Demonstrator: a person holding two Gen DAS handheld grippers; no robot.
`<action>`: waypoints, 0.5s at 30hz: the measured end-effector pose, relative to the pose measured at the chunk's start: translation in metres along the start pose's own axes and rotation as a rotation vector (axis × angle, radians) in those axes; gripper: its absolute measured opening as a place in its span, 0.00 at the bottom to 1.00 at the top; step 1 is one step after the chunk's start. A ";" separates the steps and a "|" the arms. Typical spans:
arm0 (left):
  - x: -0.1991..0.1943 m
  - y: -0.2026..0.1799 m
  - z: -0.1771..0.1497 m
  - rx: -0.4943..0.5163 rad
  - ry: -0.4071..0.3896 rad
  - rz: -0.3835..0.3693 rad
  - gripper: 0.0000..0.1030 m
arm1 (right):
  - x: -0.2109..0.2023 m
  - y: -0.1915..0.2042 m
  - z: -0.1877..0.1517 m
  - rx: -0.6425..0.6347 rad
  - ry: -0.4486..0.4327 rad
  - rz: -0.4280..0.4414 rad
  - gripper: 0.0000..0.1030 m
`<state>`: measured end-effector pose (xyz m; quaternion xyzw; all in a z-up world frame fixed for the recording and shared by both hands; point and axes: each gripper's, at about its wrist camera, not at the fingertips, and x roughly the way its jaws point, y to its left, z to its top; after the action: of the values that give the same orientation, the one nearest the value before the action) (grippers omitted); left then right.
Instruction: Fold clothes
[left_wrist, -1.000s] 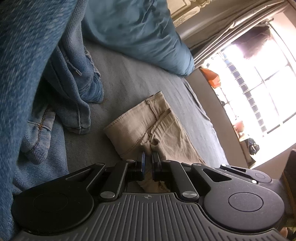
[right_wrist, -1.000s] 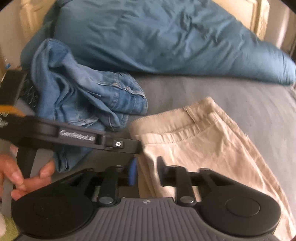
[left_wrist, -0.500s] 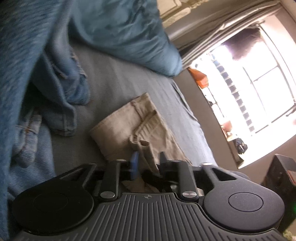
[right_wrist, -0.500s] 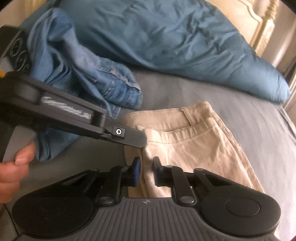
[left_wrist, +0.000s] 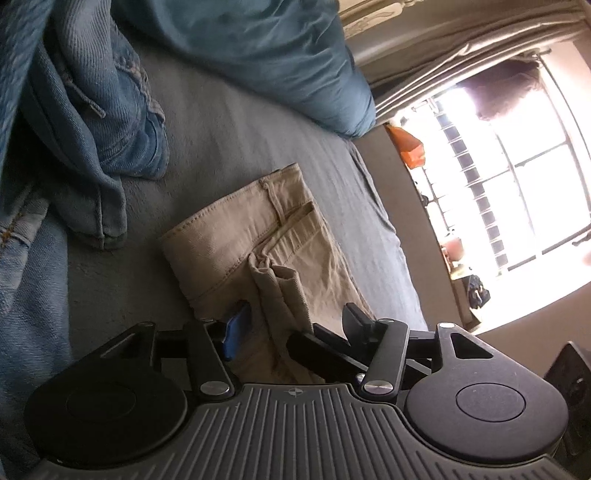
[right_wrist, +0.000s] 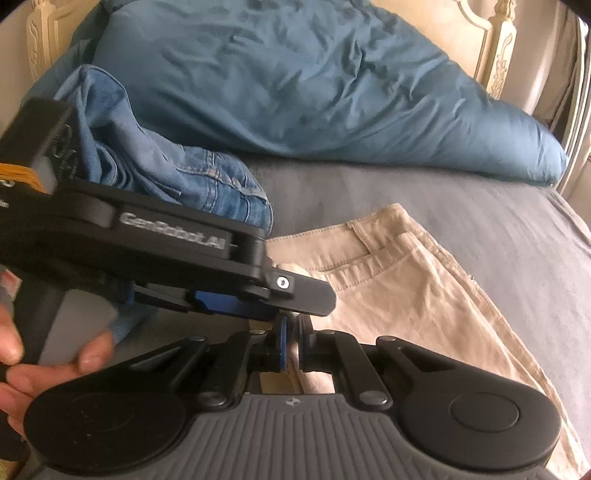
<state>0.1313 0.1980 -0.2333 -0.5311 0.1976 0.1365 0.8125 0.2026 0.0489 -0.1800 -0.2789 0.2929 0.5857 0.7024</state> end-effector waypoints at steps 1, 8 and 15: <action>0.000 0.000 0.000 -0.001 0.000 -0.002 0.54 | -0.001 0.000 0.000 0.005 -0.005 -0.001 0.04; -0.003 0.003 -0.002 -0.019 0.006 -0.010 0.60 | -0.006 -0.001 -0.001 0.020 -0.020 0.000 0.03; 0.006 0.000 -0.002 -0.038 0.008 -0.001 0.64 | -0.008 0.006 -0.005 -0.015 -0.038 -0.004 0.03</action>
<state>0.1361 0.1960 -0.2372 -0.5471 0.1978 0.1376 0.8017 0.1955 0.0413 -0.1776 -0.2736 0.2747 0.5914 0.7070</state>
